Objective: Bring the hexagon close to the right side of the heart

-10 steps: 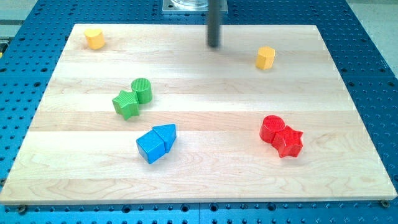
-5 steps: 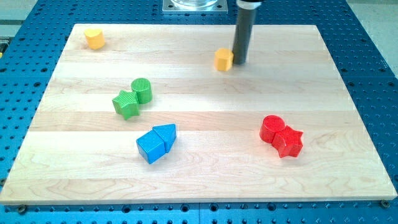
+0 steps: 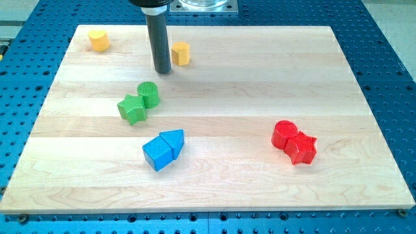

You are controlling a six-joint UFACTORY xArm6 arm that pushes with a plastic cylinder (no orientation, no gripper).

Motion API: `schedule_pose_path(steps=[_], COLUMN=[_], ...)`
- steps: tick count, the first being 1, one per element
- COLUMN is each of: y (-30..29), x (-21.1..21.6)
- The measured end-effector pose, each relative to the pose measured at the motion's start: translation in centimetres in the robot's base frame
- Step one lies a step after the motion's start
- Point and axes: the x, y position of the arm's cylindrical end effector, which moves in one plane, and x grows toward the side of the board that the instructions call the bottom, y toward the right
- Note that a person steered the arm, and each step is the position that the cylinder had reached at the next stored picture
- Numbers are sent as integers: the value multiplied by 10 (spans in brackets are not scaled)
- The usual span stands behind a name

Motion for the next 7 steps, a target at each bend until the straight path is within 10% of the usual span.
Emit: schedule_pose_path(steps=[4, 5, 7], y=[75, -10, 78], x=[-5, -11, -11])
